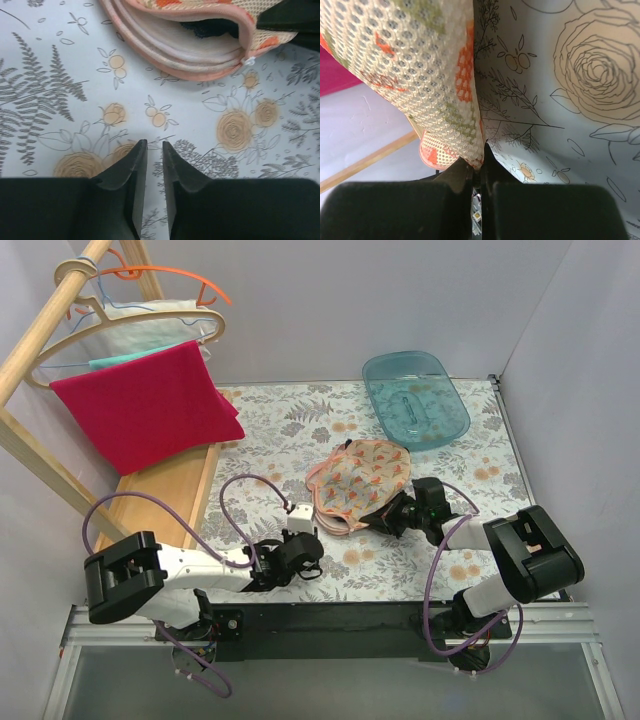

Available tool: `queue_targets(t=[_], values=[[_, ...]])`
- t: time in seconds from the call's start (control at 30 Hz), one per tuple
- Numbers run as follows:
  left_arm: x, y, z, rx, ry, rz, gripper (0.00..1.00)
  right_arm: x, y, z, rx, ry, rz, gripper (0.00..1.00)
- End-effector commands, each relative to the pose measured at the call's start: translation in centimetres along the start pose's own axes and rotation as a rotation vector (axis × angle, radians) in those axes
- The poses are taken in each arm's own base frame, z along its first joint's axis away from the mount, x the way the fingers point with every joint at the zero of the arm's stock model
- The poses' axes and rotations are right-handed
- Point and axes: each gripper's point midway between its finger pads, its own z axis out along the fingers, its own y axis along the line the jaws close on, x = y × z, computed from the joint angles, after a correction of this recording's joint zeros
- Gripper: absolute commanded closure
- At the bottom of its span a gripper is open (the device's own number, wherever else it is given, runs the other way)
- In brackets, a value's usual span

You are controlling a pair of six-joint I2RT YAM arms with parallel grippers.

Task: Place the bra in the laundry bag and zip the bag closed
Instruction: Zip the zipper on the laundry bag.

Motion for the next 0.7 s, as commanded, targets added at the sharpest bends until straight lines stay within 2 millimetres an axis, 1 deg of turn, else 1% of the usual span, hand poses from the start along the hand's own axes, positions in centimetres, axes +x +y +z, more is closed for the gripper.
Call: queue_targets(t=[0.0,0.03,0.07,0.1,0.13,0.23,0.3,0.37,0.4,0.47,0.67], values=[[-2.6,-4.8,0.6,0.141,-0.053,0.011,0.75,-0.2,0.8,-0.1,-0.025,0.001,-0.022,0.99],[-2.7,-5.6,0.8,0.168,-0.051,0.027,0.68,-0.1,1.0,-0.2,-0.03,0.004,-0.023,0.99],[-2.7,-6.4,1.0,0.191,-0.047,0.041,0.66,-0.1,1.1,-0.3,-0.033,0.003,-0.025,0.99],[-2.5,-7.7,1.6,0.222,-0.03,0.07,0.63,0.0,1.2,-0.3,-0.036,0.007,-0.024,0.99],[-2.3,-8.2,1.9,0.236,-0.022,0.081,0.61,0.0,1.5,-0.4,-0.044,0.006,-0.027,0.99],[-1.6,-9.5,2.8,0.275,-0.006,0.096,0.6,0.1,1.8,-0.6,-0.055,0.006,-0.029,0.99],[-1.7,-9.9,3.1,0.287,-0.016,0.088,0.6,0.2,1.8,-0.7,-0.057,0.01,-0.029,0.99],[-1.8,-9.7,3.3,0.274,-0.032,0.087,0.6,0.3,1.9,-0.8,-0.062,0.015,-0.03,0.99],[-2.2,-10.0,3.4,0.285,-0.052,0.078,0.6,0.4,2.0,-0.8,-0.064,0.016,-0.03,0.99],[-2.7,-9.7,3.7,0.268,-0.083,0.08,0.6,0.6,1.9,-0.9,-0.064,0.017,-0.034,0.99],[-5.4,-9.7,4.2,0.216,-0.188,0.075,0.61,0.8,1.7,-1.2,-0.066,0.019,-0.036,0.99]])
